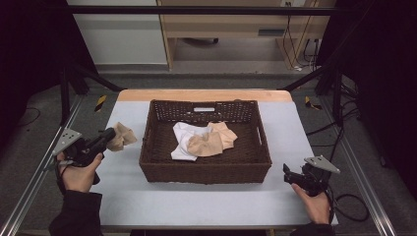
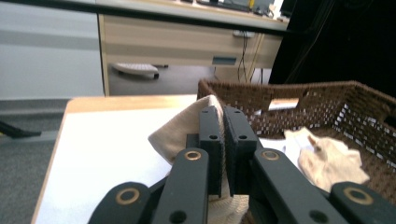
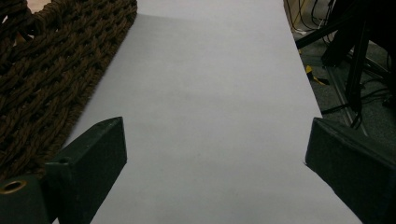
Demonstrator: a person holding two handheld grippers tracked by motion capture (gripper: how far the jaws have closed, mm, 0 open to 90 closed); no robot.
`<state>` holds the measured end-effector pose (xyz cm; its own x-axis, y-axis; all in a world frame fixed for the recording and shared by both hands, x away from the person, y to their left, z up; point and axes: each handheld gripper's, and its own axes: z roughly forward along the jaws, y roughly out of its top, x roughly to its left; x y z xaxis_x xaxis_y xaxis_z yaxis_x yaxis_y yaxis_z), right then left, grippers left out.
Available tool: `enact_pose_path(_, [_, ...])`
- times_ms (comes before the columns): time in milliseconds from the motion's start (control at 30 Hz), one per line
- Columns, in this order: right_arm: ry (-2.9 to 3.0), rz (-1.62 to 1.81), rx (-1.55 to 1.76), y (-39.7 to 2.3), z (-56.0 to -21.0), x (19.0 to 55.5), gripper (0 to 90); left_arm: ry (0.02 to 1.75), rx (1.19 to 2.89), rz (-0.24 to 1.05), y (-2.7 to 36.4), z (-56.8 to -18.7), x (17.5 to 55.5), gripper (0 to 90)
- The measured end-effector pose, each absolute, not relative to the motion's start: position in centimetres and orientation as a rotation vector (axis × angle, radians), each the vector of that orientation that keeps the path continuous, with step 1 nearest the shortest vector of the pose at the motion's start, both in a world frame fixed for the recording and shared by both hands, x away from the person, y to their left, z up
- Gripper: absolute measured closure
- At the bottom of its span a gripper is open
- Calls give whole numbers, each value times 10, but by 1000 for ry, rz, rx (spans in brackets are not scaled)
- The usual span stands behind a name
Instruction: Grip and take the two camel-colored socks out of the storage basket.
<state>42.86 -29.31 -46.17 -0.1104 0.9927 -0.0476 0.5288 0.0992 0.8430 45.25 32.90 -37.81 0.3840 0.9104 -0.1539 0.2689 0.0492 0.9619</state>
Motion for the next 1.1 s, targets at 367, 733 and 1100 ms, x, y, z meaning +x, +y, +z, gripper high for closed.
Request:
enact_pose_path(367, [1729,895,1498,-293,-464,425,58,1204,1557,689,335,-410,450,861])
enact_pose_path(733, [1731,891,1502,-294,-464,424,58,1293,1688,621,336,-440,453,850])
enact_pose_path(1100, [1735,889,1502,-293,-465,424,58,1339,1717,666,343,-442,453,619])
